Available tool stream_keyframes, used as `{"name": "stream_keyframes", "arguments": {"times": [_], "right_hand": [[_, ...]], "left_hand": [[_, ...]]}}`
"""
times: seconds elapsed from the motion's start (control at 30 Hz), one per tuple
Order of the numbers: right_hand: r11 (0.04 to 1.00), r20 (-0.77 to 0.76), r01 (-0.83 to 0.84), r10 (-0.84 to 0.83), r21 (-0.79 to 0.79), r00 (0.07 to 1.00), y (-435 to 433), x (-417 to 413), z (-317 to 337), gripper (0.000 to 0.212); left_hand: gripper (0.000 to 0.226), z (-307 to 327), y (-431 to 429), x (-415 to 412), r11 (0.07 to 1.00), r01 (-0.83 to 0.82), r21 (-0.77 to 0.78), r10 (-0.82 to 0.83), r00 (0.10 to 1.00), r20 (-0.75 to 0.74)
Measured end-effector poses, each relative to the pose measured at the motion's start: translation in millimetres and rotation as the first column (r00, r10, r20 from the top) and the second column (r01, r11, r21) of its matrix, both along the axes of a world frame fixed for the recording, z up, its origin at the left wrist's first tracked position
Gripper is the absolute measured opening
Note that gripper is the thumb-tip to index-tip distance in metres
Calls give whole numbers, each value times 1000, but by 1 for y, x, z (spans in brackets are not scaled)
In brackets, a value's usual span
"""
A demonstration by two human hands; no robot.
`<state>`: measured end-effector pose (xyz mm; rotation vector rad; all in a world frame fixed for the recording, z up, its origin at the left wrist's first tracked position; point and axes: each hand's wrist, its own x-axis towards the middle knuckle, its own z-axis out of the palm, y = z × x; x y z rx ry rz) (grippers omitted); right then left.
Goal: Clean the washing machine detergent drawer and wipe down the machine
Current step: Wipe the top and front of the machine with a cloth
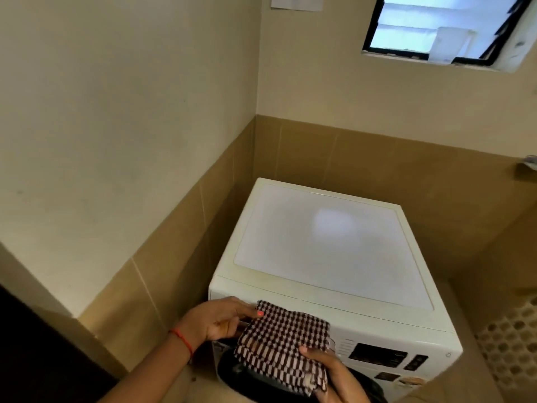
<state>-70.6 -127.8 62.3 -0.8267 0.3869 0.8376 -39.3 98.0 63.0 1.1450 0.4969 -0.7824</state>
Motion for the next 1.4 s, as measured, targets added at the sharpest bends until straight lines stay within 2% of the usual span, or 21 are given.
{"name": "stream_keyframes", "arguments": {"times": [0.1, 0.17, 0.2, 0.27, 0.33, 0.4, 0.47, 0.5, 0.53, 0.57, 0.63, 0.67, 0.7, 0.73, 0.83, 0.9, 1.0, 1.13, 1.23, 1.33, 1.4], "right_hand": [[1000, 62, 29, -30, 5, 998, 17, 19, 1, 60], [977, 272, 90, -36, -192, 962, 31, 41, 3, 53], [925, 436, 130, 41, -356, 899, 40, 55, 4, 51], [761, 690, 268, 303, -590, 658, 63, 79, 8, 55], [634, 765, 428, 539, -644, 353, 92, 101, -3, 61], [555, 668, 447, 730, -702, 143, 118, 116, -30, 64], [412, 410, 353, 908, -840, -85, 134, 117, -54, 60], [361, 318, 318, 931, -877, -178, 137, 116, -66, 54], [358, 299, 312, 928, -880, -221, 139, 115, -72, 49], [389, 338, 334, 919, -859, -202, 140, 115, -78, 46], [442, 462, 418, 885, -794, -57, 143, 120, -80, 50], [423, 471, 422, 882, -802, 9, 147, 123, -79, 57], [373, 430, 433, 902, -820, 38, 151, 127, -82, 65], [313, 368, 472, 929, -824, 28, 157, 132, -85, 67], [175, 177, 467, 983, -867, -40, 176, 133, -96, 51], [177, 159, 533, 984, -827, -81, 179, 132, -104, 53], [152, 148, 588, 987, -794, -55, 166, 132, -106, 55], [145, 110, 598, 989, -788, -95, 157, 131, -113, 55], [162, 117, 633, 987, -757, -112, 170, 147, -120, 53], [148, 106, 586, 989, -797, -106, 184, 186, -115, 64], [139, 136, 619, 989, -773, -53, 183, 219, -115, 57]], "left_hand": [[16, -12, 16, 0, 983, -154, 105, 149, 988, 45], [16, -23, 26, 4, 907, -378, 186, 356, 923, 145], [16, -26, 31, 7, 851, -480, 214, 443, 874, 198], [12, -34, 39, 14, 747, -611, 260, 537, 786, 306], [13, -43, 44, 26, 675, -674, 301, 557, 733, 390], [19, -51, 45, 36, 622, -701, 349, 539, 707, 458], [26, -56, 44, 44, 589, -718, 370, 512, 686, 516], [31, -59, 44, 48, 586, -712, 388, 485, 691, 536], [36, -61, 45, 51, 590, -694, 412, 448, 706, 548], [40, -63, 45, 54, 598, -674, 434, 416, 724, 551], [43, -69, 46, 58, 613, -648, 452, 388, 745, 543], [43, -71, 46, 59, 619, -642, 452, 386, 750, 537], [43, -74, 45, 60, 622, -644, 447, 395, 750, 531], [43, -76, 44, 61, 618, -654, 436, 407, 741, 534], [43, -80, 39, 62, 612, -686, 393, 433, 707, 559], [42, -84, 37, 64, 602, -684, 412, 398, 704, 588], [43, -86, 37, 69, 586, -653, 480, 298, 725, 622], [45, -82, 36, 84, 615, -598, 513, 159, 732, 662], [61, -88, 40, 91, 605, -577, 549, 99, 739, 666], [85, -100, 44, 98, 548, -553, 628, -54, 726, 686], [85, -106, 45, 110, 462, -506, 728, -236, 721, 651]]}}
